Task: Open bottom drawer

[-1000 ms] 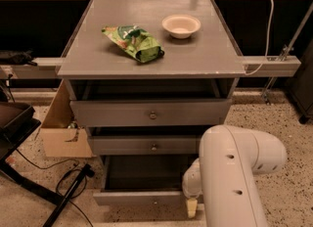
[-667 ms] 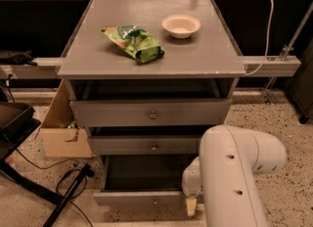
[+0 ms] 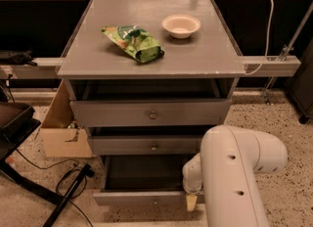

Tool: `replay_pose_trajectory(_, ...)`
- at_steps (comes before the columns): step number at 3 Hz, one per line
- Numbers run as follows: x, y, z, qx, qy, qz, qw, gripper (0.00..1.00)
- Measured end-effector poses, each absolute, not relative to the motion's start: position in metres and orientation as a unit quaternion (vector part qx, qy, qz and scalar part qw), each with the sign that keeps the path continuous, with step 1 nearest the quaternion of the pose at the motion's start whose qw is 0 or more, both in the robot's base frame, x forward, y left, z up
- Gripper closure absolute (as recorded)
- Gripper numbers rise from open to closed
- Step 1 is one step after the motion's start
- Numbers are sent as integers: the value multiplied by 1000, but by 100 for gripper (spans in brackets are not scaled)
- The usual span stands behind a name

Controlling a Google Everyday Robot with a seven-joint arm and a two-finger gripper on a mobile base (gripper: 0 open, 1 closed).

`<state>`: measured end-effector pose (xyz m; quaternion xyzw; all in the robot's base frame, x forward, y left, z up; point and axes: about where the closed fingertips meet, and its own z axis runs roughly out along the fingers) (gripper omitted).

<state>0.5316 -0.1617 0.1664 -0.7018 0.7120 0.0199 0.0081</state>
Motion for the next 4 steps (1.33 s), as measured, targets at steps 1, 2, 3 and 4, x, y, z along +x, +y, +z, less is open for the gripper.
replay_pose_trajectory(1, 503, -167, 167, -681, 731, 44, -16, 37)
replay_pose_trajectory(2, 469, -166, 167, -666, 741, 78, -40, 68)
replay_pose_trajectory(3, 474, -165, 167, -666, 741, 78, -40, 92)
replay_pose_trajectory(4, 477, -165, 168, -666, 741, 78, -40, 100)
